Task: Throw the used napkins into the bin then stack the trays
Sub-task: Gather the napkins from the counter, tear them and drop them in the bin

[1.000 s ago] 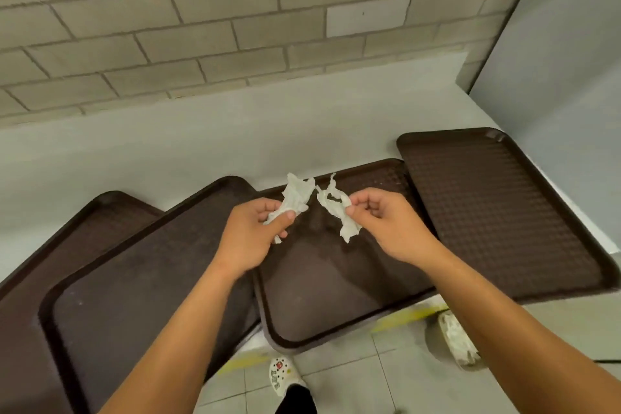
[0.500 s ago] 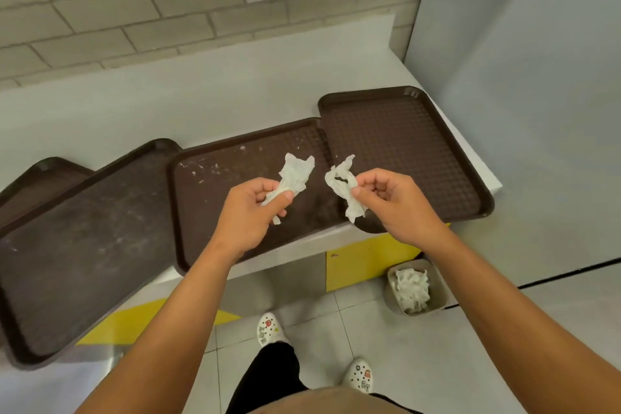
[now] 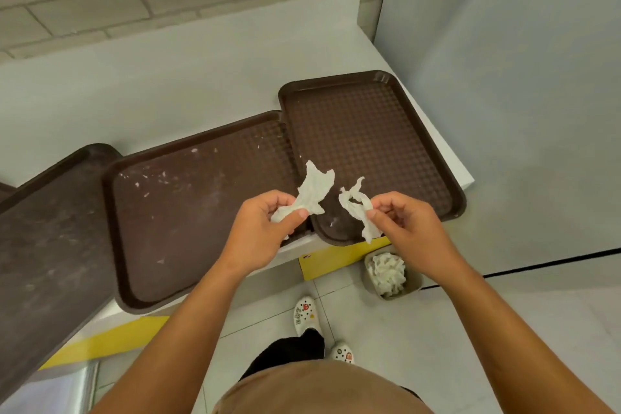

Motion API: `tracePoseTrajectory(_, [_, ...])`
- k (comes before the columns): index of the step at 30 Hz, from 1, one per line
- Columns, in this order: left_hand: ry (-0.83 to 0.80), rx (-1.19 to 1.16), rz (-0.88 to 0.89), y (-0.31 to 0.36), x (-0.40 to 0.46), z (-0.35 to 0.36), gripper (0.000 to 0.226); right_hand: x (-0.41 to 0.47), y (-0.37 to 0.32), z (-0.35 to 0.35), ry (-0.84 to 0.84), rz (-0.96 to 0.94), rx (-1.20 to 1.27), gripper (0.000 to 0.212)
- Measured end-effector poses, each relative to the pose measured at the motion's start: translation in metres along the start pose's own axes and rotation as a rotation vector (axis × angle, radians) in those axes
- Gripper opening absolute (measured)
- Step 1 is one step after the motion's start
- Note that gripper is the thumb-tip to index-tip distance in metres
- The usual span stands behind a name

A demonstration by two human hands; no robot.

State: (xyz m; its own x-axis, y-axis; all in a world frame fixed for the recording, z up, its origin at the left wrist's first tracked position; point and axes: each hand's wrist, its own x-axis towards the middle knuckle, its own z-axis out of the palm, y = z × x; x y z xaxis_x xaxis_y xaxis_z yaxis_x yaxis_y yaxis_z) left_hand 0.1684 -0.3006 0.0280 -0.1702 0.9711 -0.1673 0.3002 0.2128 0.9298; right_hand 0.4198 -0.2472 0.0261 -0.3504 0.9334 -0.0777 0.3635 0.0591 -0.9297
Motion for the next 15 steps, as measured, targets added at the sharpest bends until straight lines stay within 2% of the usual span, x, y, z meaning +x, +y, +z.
tracePoseTrajectory(7, [-0.08,0.062,0.049,0.006,0.04,0.013,0.003,0.018,0.004,-0.016,0.052,0.028,-0.009,0.008])
tracePoseTrajectory(15, [-0.07,0.089,0.028,0.023,0.039,0.047,0.007,0.012,0.015,-0.054,0.048,0.023,0.001,0.008])
